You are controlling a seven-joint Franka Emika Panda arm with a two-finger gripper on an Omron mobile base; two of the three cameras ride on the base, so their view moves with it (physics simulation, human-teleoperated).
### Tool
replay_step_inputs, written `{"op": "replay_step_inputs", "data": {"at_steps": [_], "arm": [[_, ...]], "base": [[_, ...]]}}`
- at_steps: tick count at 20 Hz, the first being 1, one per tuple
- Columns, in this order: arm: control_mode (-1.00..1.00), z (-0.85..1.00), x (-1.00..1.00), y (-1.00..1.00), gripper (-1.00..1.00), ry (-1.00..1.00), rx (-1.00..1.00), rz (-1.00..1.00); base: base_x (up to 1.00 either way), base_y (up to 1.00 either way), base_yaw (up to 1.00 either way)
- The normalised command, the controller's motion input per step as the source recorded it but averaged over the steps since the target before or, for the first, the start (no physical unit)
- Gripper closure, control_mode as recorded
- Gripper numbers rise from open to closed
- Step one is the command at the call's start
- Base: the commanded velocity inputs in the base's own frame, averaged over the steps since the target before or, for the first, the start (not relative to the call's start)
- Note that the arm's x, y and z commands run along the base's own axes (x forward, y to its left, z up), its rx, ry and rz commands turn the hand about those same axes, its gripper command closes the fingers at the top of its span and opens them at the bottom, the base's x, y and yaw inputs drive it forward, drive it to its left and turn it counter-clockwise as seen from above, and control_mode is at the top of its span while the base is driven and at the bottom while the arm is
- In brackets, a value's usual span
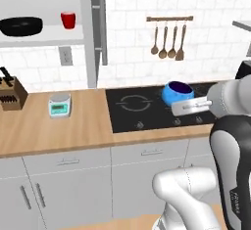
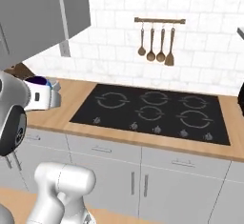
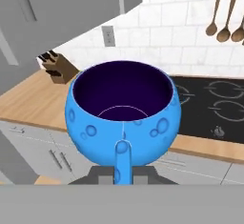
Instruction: Gather all objects into one cabinet and sort the glasses and bowls to opposite sides.
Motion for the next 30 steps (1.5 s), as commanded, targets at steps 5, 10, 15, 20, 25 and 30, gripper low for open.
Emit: {"op": "replay_step_inputs", "data": {"at_steps": [5, 10, 15, 20, 25, 30], "arm": [[1.00, 0.00, 0.00, 0.00, 1.00, 0.00, 0.00, 0.00], [1.00, 0.00, 0.00, 0.00, 1.00, 0.00, 0.00, 0.00], [1.00, 0.00, 0.00, 0.00, 1.00, 0.00, 0.00, 0.00], [1.00, 0.00, 0.00, 0.00, 1.00, 0.00, 0.00, 0.00], [1.00, 0.00, 0.00, 0.00, 1.00, 0.00, 0.00, 0.00], [1.00, 0.00, 0.00, 0.00, 1.00, 0.00, 0.00, 0.00]], "base": [[-0.52, 0.05, 0.49], [-0.25, 0.06, 0.63], [0.03, 0.19, 0.74], [0.45, 0.56, 0.53], [0.89, 0.59, 0.07], [1.00, 0.38, -0.19]]}}
